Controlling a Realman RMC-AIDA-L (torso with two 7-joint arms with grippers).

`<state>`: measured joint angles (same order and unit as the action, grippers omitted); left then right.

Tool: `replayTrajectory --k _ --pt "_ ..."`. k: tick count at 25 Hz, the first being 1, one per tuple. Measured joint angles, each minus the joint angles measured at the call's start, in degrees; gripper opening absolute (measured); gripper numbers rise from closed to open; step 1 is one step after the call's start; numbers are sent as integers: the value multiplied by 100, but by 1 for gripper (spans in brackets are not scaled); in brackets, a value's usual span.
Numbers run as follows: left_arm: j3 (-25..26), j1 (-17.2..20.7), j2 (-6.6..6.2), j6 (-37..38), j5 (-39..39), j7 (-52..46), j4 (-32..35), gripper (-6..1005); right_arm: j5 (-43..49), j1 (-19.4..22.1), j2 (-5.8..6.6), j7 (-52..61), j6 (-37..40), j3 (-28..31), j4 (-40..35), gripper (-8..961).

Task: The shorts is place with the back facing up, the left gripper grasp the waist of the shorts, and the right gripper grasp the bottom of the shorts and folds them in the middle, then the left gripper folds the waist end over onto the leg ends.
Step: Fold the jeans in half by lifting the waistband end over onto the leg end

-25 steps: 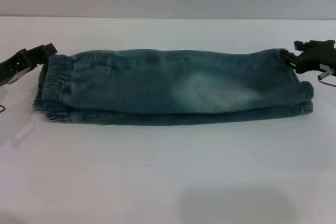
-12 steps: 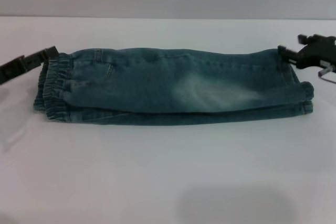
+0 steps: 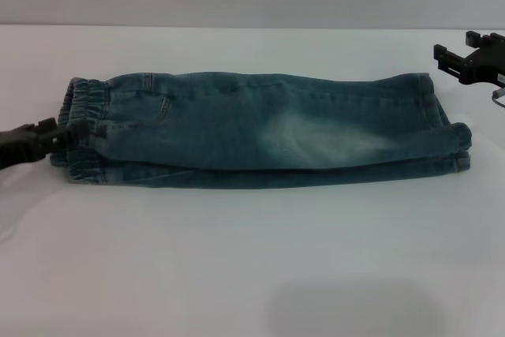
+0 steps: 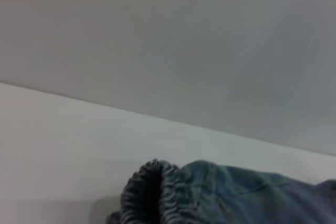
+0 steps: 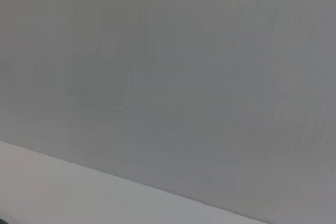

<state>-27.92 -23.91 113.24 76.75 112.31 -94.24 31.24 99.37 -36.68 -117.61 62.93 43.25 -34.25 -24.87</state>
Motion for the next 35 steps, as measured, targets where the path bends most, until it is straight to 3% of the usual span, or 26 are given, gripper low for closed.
replayTrajectory --k 7,11,13,17,35 --pt "64 189 184 -291 -28 1079 4 845 -6 31 -3 -3 18 -4 0 592" --pt "65 212 219 -372 -28 1305 4 844 -6 68 -10 -6 107 0 0 593" --pt "47 236 314 -762 -15 1728 4 844 -6 84 -11 -7 147 14 0 593" --pt "33 238 368 -1023 -6 1870 -20 843 -6 111 -13 -9 211 28 0 593" --pt "-105 189 434 -1125 11 1931 -143 844 -41 135 -15 -70 229 59 0 592"
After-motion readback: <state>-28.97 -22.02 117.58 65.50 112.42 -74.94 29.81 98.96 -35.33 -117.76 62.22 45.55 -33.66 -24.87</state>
